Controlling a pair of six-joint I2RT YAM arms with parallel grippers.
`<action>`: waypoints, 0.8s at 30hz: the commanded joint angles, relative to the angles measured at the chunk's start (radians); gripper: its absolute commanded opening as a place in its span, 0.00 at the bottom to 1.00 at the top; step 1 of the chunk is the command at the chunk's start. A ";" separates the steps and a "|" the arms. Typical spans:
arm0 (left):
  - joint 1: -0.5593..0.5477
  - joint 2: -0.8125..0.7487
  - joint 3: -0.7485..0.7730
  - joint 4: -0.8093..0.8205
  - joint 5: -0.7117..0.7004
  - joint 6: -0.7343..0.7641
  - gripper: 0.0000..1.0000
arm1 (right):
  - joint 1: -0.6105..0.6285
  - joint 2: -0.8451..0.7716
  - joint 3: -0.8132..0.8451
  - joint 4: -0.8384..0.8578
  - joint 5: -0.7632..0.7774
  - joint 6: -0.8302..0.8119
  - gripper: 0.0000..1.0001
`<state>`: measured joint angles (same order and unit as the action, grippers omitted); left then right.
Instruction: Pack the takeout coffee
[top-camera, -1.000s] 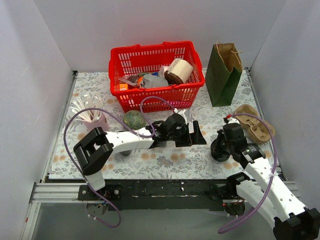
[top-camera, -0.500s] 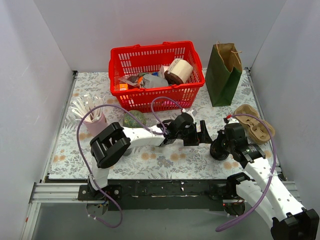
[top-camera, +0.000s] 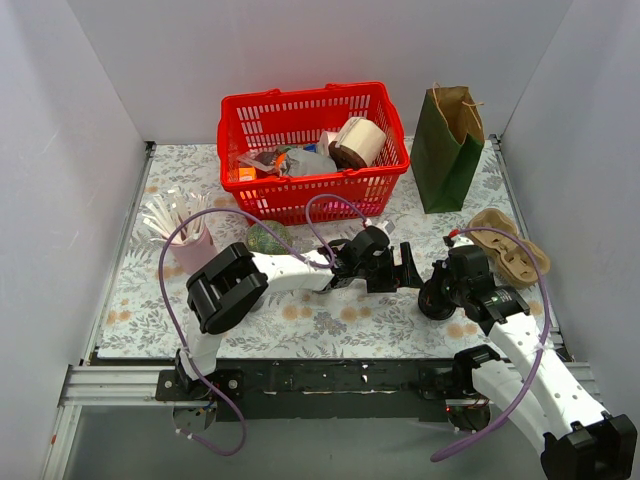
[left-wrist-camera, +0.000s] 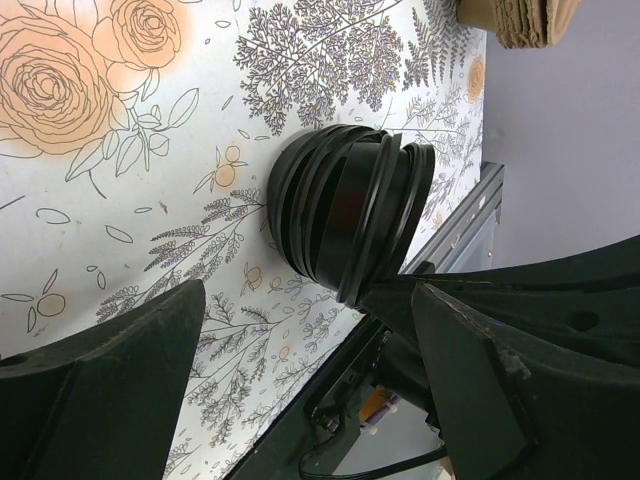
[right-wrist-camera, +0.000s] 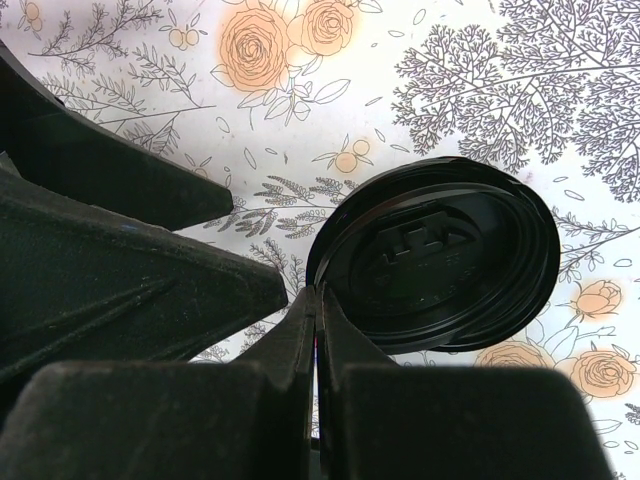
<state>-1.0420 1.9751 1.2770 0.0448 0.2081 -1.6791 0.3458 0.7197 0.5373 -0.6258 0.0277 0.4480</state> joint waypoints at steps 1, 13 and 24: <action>0.002 0.013 0.042 -0.010 0.017 0.024 0.84 | -0.008 -0.003 0.020 0.026 -0.015 -0.025 0.01; -0.001 0.054 0.061 -0.031 0.005 0.012 0.82 | -0.011 -0.017 0.018 0.031 -0.018 -0.026 0.01; -0.013 0.070 0.070 -0.039 -0.010 0.032 0.81 | -0.013 -0.025 0.038 0.035 -0.020 -0.038 0.01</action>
<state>-1.0447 2.0487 1.3178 0.0147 0.2173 -1.6680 0.3378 0.7128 0.5373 -0.6250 0.0196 0.4225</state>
